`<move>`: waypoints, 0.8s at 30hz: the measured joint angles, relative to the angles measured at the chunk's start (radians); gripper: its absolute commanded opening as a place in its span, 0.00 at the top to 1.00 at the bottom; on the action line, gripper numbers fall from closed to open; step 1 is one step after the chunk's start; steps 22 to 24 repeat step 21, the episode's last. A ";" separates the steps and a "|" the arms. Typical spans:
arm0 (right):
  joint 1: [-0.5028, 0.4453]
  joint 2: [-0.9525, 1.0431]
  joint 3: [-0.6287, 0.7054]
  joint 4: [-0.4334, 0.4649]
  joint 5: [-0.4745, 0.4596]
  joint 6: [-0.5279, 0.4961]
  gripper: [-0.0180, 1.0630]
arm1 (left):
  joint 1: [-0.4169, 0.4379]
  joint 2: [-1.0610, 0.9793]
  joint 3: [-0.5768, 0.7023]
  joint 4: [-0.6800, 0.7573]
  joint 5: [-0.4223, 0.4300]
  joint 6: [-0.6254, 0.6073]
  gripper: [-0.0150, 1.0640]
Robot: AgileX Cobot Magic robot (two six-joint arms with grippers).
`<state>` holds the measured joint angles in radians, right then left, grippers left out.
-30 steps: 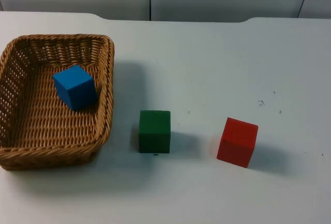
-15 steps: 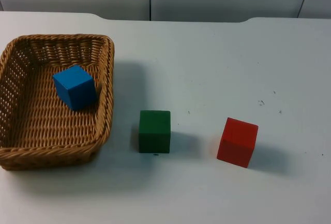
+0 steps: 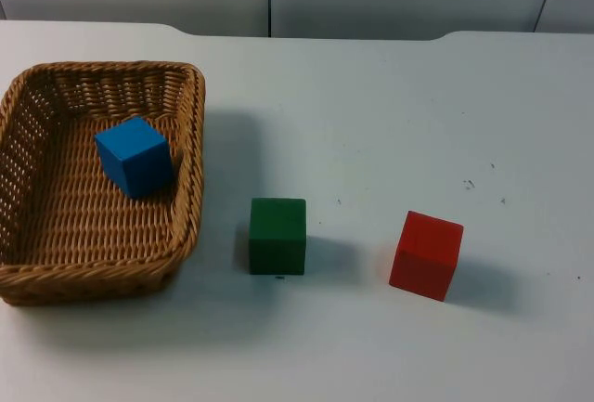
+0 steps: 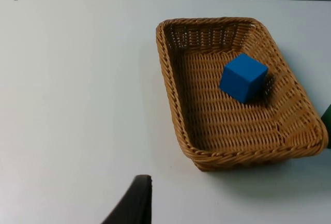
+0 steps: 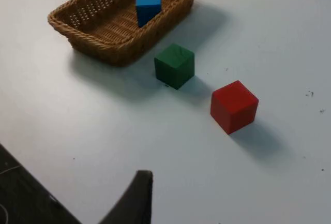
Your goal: Pick up the basket with the left hand and place the blue cube into the basket with the right hand.
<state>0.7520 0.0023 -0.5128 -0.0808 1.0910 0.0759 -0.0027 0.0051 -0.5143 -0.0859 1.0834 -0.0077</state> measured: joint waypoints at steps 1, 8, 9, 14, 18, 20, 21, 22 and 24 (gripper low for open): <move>-0.036 0.000 0.000 0.000 0.000 0.000 0.01 | 0.000 0.000 0.000 0.000 0.000 0.000 0.01; -0.327 0.000 0.000 0.000 0.000 0.000 0.01 | 0.000 0.000 0.000 0.000 0.000 0.000 0.01; -0.379 0.000 0.000 0.000 0.000 0.000 0.01 | 0.000 0.000 0.000 0.000 0.000 0.000 0.01; -0.582 0.000 0.000 0.000 0.000 0.000 0.01 | 0.000 0.000 0.000 0.000 0.000 0.000 0.01; -0.684 0.000 0.000 0.000 0.000 0.000 0.01 | 0.000 0.000 0.000 0.000 0.000 0.000 0.01; -0.731 0.000 0.000 0.000 0.000 0.000 0.01 | 0.000 0.000 0.000 0.000 0.000 0.000 0.01; -0.731 0.000 0.000 0.000 0.000 0.000 0.01 | 0.000 0.000 0.000 0.000 0.000 0.000 0.01; -0.731 0.000 0.000 0.000 0.000 0.000 0.01 | 0.000 0.000 0.000 0.000 0.000 0.000 0.01; -0.731 0.000 0.000 0.000 0.000 0.000 0.01 | 0.000 0.000 0.000 0.000 0.000 0.000 0.01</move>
